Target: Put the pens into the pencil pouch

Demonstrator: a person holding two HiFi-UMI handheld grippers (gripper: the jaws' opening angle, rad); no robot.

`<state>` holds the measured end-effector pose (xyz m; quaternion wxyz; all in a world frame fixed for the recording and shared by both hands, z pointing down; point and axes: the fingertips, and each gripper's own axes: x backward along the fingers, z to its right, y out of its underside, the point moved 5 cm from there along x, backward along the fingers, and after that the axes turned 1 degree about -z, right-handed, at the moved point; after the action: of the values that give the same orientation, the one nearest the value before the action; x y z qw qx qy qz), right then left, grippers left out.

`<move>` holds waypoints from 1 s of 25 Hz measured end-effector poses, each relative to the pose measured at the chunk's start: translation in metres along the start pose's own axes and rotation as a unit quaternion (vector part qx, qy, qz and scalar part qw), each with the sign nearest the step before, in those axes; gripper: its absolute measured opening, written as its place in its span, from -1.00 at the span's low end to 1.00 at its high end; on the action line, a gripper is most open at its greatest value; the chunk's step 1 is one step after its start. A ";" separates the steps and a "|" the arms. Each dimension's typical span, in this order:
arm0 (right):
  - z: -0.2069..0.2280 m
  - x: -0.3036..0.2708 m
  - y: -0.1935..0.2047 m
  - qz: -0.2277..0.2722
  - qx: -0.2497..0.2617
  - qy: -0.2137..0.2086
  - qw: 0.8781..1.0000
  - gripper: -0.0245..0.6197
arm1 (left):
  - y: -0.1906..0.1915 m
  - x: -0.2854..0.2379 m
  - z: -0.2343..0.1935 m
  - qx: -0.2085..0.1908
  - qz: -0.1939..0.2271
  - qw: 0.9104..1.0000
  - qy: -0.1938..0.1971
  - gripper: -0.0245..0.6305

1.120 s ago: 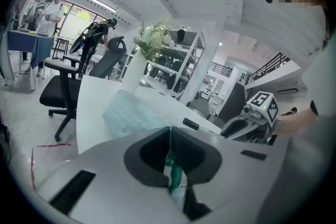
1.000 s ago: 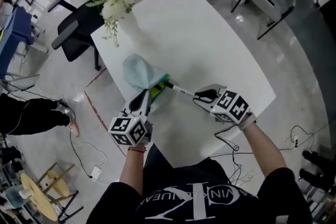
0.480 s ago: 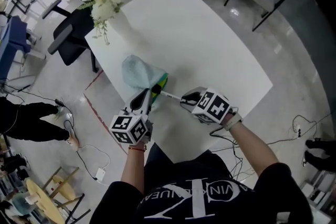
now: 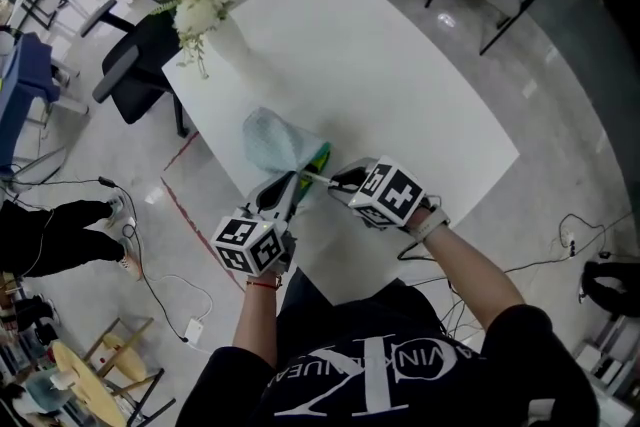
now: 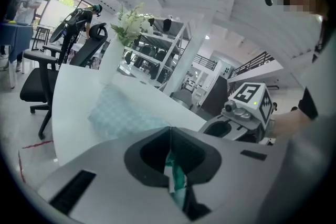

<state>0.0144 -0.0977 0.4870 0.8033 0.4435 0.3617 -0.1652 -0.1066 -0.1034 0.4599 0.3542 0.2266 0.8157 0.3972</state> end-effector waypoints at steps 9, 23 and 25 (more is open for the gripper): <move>-0.007 -0.008 -0.015 0.019 -0.031 -0.005 0.999 -0.69 | 0.000 0.004 0.007 -0.002 -0.002 1.000 0.022 -0.90; -0.005 -0.012 -0.028 0.037 -0.054 -0.002 0.998 -0.69 | -0.006 0.001 0.024 -0.036 -0.027 0.994 0.095 -0.90; -0.005 -0.013 -0.029 0.039 -0.054 -0.002 0.998 -0.69 | -0.008 0.002 0.024 -0.038 -0.025 0.994 0.101 -0.90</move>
<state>-0.0138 -0.1104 0.4773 0.8326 0.4130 0.3508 -0.1145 -0.0903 -0.0948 0.4422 0.2879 0.1517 0.8370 0.4398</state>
